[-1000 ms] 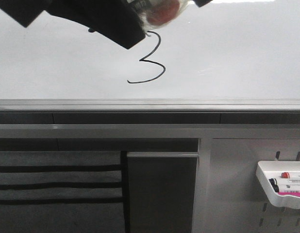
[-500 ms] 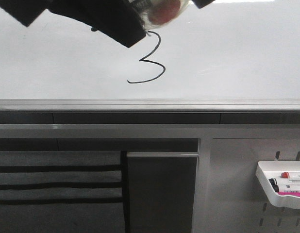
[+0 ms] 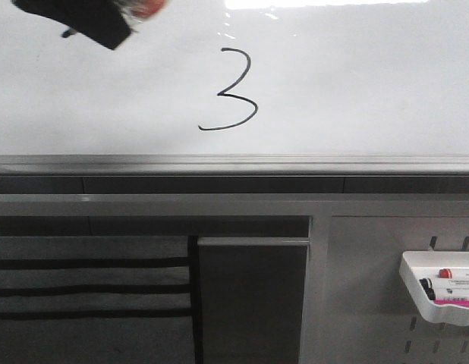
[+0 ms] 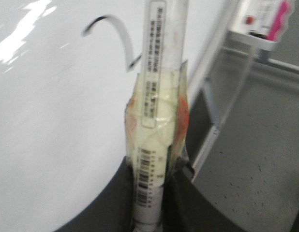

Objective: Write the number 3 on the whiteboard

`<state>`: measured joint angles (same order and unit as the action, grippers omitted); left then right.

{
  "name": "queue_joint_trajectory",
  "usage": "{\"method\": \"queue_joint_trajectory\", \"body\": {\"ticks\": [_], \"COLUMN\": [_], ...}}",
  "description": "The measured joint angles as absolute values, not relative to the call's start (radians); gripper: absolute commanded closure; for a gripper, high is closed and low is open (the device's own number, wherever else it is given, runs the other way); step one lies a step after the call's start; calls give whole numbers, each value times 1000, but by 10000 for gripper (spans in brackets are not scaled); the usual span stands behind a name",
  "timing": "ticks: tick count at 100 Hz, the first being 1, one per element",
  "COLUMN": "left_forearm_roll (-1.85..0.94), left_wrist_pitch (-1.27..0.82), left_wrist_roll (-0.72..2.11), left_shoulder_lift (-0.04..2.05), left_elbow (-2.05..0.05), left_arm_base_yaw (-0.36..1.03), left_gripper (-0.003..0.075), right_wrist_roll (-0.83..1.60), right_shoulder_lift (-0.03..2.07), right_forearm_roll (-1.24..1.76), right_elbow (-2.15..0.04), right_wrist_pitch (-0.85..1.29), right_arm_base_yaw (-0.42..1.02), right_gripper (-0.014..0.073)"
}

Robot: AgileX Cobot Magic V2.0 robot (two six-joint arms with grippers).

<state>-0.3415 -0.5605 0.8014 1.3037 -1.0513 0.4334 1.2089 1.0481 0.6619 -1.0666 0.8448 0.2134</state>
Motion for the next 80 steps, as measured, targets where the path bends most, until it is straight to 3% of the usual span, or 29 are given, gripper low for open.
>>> {"method": "queue_joint_trajectory", "body": {"ticks": [28, 60, 80], "left_forearm_roll": [-509, -597, -601], "left_wrist_pitch": [-190, 0, 0], "left_wrist_roll": [605, 596, 596], "left_shoulder_lift": [1306, 1337, 1417], "left_elbow": [-843, -787, -811], "left_arm_base_yaw": [158, 138, 138], "left_gripper": [741, 741, 741], "right_wrist_roll": [1190, 1187, 1187], "right_shoulder_lift": [1039, 1039, 1039], "right_forearm_roll": [662, 664, 685], "right_elbow": [-1067, -1067, -1067], "right_wrist_pitch": [902, 908, 915], "right_arm_base_yaw": [192, 192, 192], "right_gripper": [218, 218, 218]}}
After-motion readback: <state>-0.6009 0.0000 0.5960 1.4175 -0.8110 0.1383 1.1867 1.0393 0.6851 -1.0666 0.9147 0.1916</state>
